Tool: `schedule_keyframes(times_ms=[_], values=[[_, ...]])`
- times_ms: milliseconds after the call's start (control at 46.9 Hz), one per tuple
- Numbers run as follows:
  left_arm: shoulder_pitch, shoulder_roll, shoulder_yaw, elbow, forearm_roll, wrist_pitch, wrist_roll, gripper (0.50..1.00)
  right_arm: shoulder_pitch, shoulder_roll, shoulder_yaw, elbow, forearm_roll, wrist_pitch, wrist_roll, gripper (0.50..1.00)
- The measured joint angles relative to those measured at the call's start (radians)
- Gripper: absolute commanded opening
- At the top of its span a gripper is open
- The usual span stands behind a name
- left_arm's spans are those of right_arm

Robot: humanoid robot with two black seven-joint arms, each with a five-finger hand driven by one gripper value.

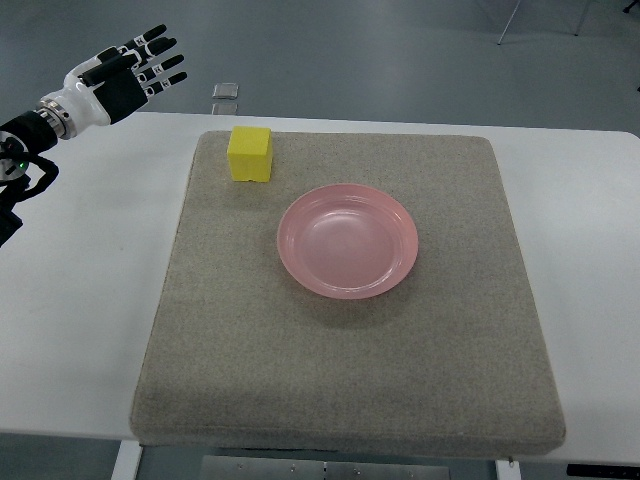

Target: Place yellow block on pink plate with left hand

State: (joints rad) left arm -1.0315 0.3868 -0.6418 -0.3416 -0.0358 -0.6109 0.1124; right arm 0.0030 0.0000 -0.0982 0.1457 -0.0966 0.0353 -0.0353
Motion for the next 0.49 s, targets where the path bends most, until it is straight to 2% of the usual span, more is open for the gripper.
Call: schedule_keyframes(times_ms=[85, 213, 256, 427, 491], values=[[-0.025, 0.001, -0.010, -0.020, 0.191, 0.000, -0.046, 0.996, 0.000, 0.000, 0.000, 0.000, 0.000, 0.000, 0.000, 0.924], [-0.046, 0.003, -0.016, -0.042, 0.420, 0.000, -0.181, 0.996, 0.000, 0.000, 0.000, 0.000, 0.000, 0.000, 0.000, 0.924], [-0.056, 0.006, -0.015, -0.049, 0.471, 0.000, -0.207, 0.996, 0.000, 0.000, 0.000, 0.000, 0.000, 0.000, 0.000, 0.924], [-0.088, 0.013, -0.011, -0.106, 0.744, 0.000, -0.239, 0.996, 0.000, 0.000, 0.000, 0.000, 0.000, 0.000, 0.000, 0.924], [-0.103, 0.013, -0.002, -0.146, 0.850, 0.031, -0.240, 0.996, 0.000, 0.000, 0.000, 0.000, 0.000, 0.000, 0.000, 0.924]])
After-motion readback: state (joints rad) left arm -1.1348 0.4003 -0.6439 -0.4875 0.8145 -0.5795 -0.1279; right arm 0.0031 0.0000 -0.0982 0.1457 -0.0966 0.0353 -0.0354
